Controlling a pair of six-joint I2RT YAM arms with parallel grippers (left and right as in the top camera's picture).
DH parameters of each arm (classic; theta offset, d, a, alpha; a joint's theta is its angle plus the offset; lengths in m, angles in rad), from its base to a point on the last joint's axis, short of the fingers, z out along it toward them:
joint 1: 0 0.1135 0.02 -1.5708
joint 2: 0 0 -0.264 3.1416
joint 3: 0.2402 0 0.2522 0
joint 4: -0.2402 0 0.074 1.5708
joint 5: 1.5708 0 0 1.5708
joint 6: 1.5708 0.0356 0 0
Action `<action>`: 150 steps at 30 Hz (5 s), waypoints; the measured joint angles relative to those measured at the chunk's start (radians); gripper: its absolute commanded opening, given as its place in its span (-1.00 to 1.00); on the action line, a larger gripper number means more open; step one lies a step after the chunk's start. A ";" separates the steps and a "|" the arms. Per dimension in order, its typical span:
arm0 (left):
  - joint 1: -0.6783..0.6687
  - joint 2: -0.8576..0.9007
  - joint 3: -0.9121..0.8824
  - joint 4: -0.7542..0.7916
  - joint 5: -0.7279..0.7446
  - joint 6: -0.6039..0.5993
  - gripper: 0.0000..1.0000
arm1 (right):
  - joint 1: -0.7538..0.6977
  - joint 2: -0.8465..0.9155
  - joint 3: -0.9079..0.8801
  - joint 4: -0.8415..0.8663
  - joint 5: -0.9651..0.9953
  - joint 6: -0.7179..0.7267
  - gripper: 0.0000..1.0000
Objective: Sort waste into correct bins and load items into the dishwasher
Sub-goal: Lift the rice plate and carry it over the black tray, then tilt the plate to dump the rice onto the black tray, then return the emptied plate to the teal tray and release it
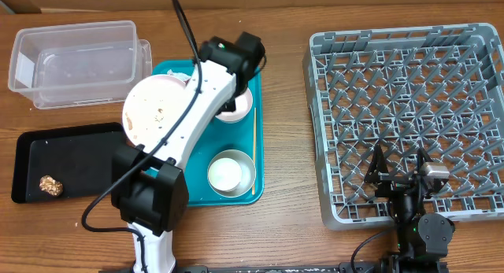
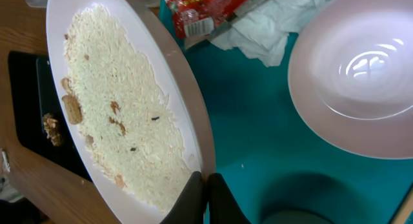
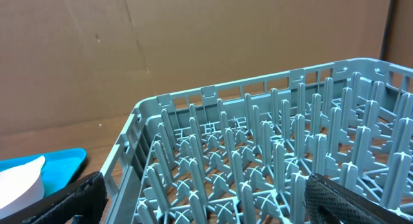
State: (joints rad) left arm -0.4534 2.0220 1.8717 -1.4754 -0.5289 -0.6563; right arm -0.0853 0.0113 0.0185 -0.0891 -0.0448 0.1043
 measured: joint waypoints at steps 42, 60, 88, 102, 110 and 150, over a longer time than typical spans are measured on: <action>0.698 0.002 0.127 0.033 0.394 0.061 -0.92 | 0.000 0.000 0.000 0.000 0.000 0.000 1.00; 0.949 0.002 0.127 0.055 0.824 0.249 -0.92 | 0.000 0.000 0.000 0.000 0.000 0.000 1.00; 1.434 0.002 0.128 -0.153 1.502 0.666 -0.92 | 0.000 0.000 0.000 0.000 0.000 0.000 1.00; 1.521 0.002 0.128 -0.212 1.614 0.818 -0.92 | 0.000 0.000 0.000 0.000 0.000 0.000 1.00; 1.520 0.002 0.128 -0.212 1.614 0.820 -0.92 | 0.000 0.000 0.000 0.000 0.000 0.000 1.00; 0.113 -0.317 -0.220 0.217 0.544 0.134 -0.92 | 0.000 0.000 0.000 -0.001 0.000 0.000 1.00</action>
State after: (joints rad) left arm -0.3408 1.7046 1.6512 -1.2583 0.0151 -0.5224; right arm -0.0853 0.0109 0.0185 -0.0898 -0.0448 0.1040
